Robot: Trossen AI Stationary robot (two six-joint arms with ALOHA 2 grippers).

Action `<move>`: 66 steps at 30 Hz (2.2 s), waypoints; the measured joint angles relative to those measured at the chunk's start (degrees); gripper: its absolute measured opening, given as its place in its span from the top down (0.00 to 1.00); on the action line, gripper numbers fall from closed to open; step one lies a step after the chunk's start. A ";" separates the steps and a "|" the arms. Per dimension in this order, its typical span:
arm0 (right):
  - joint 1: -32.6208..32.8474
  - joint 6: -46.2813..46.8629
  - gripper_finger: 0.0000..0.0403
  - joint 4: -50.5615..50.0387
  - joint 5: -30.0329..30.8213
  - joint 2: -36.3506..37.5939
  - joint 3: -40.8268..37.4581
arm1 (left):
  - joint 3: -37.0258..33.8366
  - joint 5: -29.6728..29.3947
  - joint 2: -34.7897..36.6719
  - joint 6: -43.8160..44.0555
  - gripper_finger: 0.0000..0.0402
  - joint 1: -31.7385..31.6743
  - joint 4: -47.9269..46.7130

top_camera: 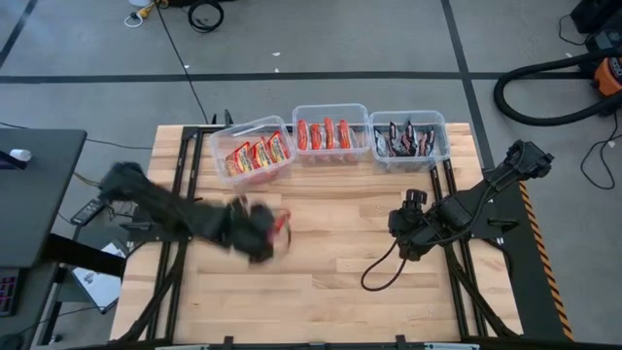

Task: Sort Maruchan noodles
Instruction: Put the red noodle pack into the top left transparent bin, then adjust the top left transparent bin

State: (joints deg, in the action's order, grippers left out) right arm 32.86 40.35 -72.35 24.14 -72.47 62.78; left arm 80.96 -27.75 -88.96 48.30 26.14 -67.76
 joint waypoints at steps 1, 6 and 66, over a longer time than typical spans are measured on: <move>0.01 0.55 0.34 0.65 -0.02 0.00 0.00 | 0.01 0.08 2.16 1.00 1.00 -3.19 0.67; 0.97 3.61 0.34 2.07 -0.06 0.00 0.00 | 0.03 2.53 10.24 4.49 0.99 -19.91 1.59; 14.82 25.33 0.34 -1.72 5.24 0.02 0.00 | 1.11 21.75 -8.15 -1.57 0.91 -70.45 -11.83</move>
State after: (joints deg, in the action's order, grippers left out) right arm 47.68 65.68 -74.07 29.38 -72.44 62.78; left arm 82.06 -6.00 -97.11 46.72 -44.31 -79.58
